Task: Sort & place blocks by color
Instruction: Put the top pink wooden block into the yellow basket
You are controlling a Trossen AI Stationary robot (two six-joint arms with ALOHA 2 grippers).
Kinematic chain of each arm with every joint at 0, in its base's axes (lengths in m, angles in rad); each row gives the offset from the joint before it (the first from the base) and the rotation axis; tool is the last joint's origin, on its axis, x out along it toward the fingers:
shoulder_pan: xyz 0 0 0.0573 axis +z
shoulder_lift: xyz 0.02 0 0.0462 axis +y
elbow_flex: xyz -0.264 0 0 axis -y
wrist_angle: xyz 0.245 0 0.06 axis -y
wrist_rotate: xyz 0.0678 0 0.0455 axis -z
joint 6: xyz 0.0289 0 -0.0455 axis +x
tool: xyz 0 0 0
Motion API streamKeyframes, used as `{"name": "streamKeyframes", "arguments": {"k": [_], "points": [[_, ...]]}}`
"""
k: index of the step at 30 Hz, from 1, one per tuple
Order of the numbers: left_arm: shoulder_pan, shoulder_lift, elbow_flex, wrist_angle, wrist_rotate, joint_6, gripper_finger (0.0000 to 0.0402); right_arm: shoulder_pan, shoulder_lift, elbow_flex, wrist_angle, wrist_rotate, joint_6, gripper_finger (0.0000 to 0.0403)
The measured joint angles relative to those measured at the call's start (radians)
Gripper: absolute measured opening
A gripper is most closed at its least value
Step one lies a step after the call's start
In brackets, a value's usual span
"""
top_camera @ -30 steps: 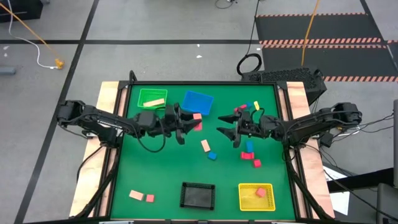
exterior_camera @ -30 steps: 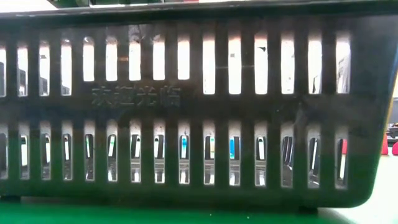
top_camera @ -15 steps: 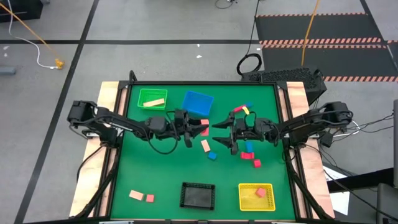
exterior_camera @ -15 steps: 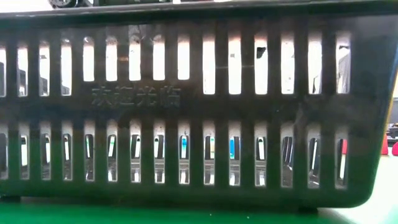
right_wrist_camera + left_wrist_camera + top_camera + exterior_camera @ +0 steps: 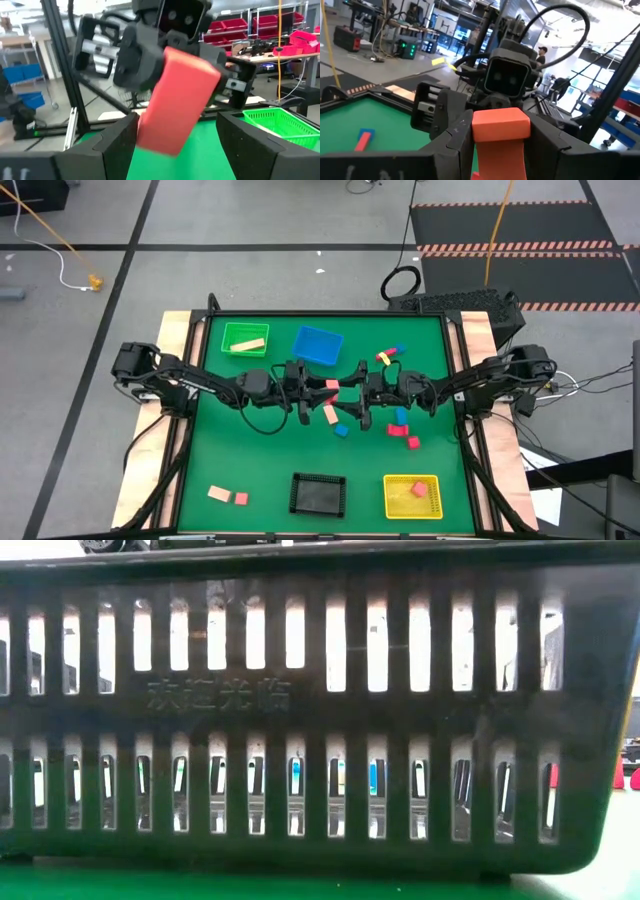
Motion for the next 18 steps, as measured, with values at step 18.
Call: {"name": "streamKeyframes", "arguments": {"k": [18], "points": [[0.002,0.000,0.000,0.002,0.039,0.054,0.0134,0.000,0.012,0.023,-0.020,0.000,0.326,0.0229]]}}
